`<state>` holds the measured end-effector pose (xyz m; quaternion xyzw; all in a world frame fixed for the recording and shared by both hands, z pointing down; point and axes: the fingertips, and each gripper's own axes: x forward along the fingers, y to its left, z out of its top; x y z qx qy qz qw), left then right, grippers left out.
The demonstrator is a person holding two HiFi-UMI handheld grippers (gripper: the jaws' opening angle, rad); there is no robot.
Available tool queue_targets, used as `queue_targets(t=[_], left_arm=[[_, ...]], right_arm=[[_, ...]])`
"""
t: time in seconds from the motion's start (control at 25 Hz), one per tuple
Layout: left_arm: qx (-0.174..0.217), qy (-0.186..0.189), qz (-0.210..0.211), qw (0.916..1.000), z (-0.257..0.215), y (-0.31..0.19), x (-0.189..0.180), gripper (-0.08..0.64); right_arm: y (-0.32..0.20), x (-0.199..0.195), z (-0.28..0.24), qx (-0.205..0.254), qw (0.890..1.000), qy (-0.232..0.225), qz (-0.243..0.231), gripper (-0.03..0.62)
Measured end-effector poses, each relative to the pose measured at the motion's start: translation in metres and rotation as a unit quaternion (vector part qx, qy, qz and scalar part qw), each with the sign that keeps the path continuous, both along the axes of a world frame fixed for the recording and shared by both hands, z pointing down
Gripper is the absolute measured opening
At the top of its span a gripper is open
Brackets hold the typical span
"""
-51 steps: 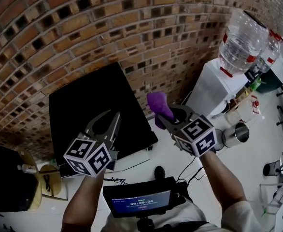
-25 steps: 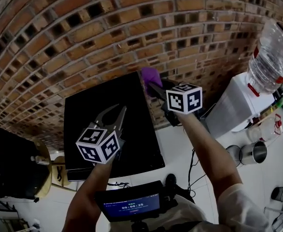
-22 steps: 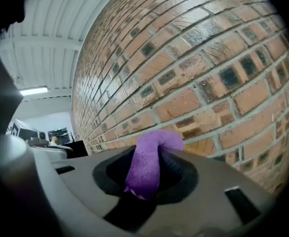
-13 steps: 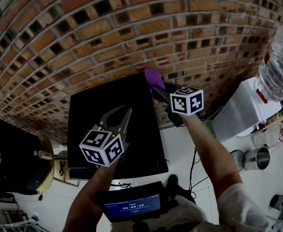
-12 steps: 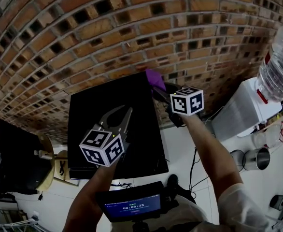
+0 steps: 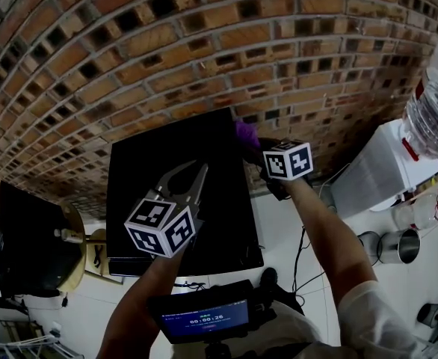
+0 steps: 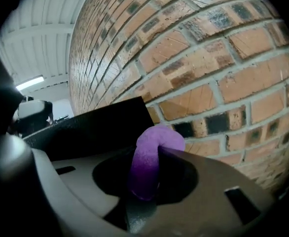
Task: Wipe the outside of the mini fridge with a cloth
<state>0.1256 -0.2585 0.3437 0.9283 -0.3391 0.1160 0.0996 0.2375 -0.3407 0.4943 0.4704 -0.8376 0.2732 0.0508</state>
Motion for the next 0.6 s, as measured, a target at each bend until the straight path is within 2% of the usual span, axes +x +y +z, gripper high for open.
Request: queue_targets(t=[0.28,0.6], left_arm=[[0.001,0.0,0.001,1.0,0.0,0.001,0.001,0.017],[0.002,0.001,-0.002,1.0,0.0,-0.001,0.001,0.009]], right_arm=[[0.003,0.0,0.036,-0.024,0.997,0.073,-0.012,0.117],[0.009,-0.004,0.069,-0.049,0.985,0.165,-0.028,0.117]])
